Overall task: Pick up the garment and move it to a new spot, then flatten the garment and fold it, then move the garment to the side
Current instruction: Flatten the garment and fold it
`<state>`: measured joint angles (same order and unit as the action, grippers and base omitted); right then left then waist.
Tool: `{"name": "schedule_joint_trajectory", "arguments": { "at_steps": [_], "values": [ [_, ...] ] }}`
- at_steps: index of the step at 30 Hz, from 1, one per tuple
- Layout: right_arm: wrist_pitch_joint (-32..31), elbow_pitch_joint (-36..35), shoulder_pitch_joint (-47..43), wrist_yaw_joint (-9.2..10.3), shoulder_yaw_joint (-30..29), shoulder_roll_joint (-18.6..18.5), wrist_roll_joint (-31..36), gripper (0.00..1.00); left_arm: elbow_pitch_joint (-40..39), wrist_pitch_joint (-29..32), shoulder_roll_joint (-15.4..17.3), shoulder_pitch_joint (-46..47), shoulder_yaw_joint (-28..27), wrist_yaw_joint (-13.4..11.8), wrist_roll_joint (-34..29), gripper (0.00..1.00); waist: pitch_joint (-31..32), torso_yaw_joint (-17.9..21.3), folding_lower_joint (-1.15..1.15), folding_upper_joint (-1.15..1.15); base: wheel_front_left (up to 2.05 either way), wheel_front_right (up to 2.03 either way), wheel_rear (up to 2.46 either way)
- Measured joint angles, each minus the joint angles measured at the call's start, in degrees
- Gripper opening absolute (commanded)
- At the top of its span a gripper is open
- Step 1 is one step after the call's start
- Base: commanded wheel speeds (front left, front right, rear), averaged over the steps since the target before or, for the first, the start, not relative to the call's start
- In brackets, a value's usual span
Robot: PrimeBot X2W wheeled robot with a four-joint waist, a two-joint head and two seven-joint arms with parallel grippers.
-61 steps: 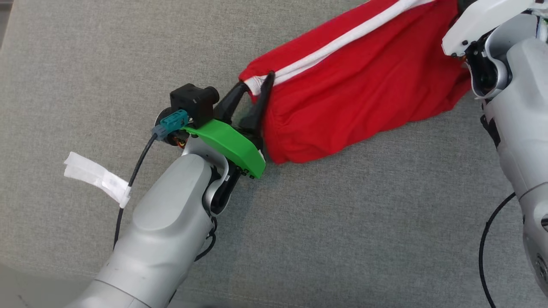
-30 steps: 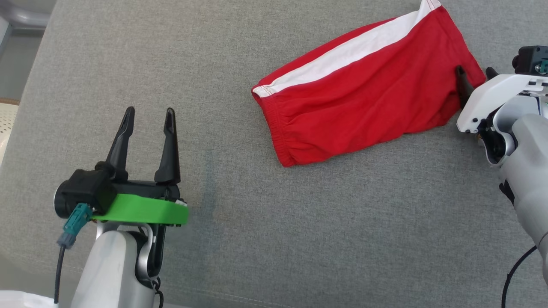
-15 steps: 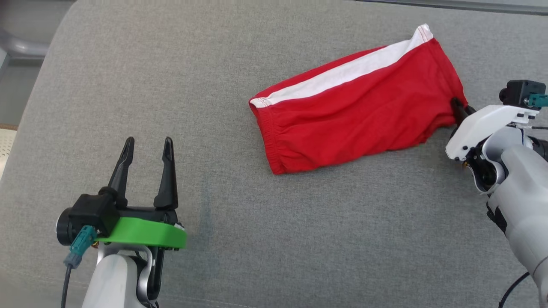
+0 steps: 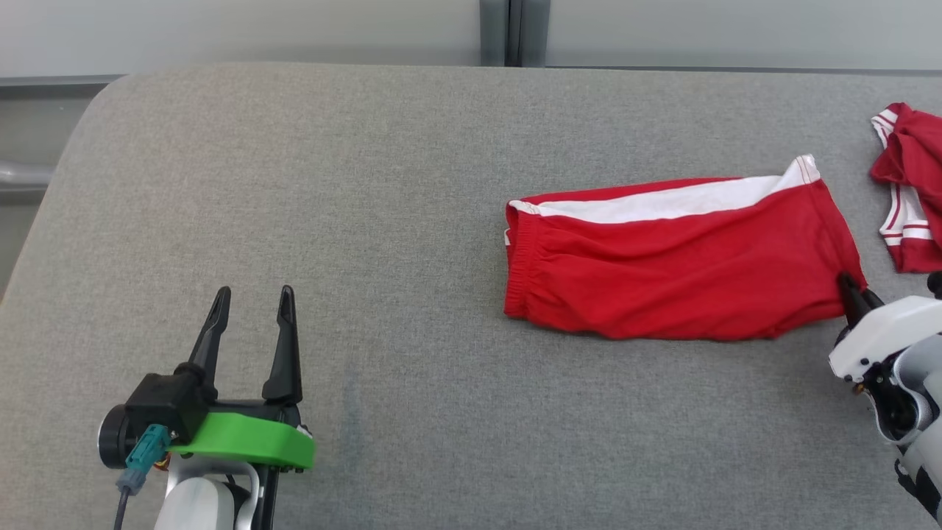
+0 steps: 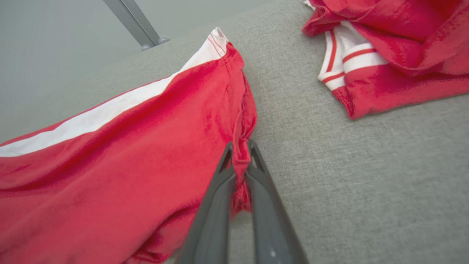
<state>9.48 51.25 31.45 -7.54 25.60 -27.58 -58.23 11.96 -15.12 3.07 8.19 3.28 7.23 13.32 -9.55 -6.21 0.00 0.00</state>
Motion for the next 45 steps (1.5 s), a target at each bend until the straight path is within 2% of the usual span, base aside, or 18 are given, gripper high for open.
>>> {"name": "schedule_joint_trajectory", "arguments": {
  "at_steps": [7, 16, 23, 38, 45],
  "values": [
    [1.4, -0.1, -4.1, 0.0, -1.2, -0.9, -2.0, 0.0, 0.5, 0.0, -0.1, -0.8, 0.6, 0.1, -0.1, 1.0, 1.9, 1.1, 0.0, 0.0, 0.0, 0.0, 0.0],
    [3.3, -0.6, -3.8, 0.01, -1.1, 0.7, -1.7, 0.0, 1.4, 0.0, -0.1, -1.3, 0.3, 0.1, -0.4, 1.0, 3.2, 1.2, 0.0, 0.0, 0.0, 0.0, 0.0],
    [4.5, -4.7, -2.3, 0.02, -0.6, 2.5, -0.6, 0.0, 1.4, 0.0, -0.1, -2.0, -0.8, 0.1, -0.7, 1.0, 4.4, 1.2, 0.0, 0.0, 0.0, 0.0, 0.0],
    [5.0, -17.6, -0.3, 0.03, 4.4, 9.8, 4.0, 0.0, 1.0, 0.0, -0.1, -2.7, -1.8, 0.1, -1.3, 1.0, 5.2, -1.1, 0.0, 0.0, 0.0, 0.0, 0.0],
    [3.6, -17.3, -1.2, 0.03, 7.4, 15.0, 6.3, 0.0, 1.1, 0.0, -0.1, -2.7, -1.2, 0.1, -0.8, 1.0, 4.5, -3.5, 0.0, 0.0, 0.0, 0.0, 0.0]
  ]
}}
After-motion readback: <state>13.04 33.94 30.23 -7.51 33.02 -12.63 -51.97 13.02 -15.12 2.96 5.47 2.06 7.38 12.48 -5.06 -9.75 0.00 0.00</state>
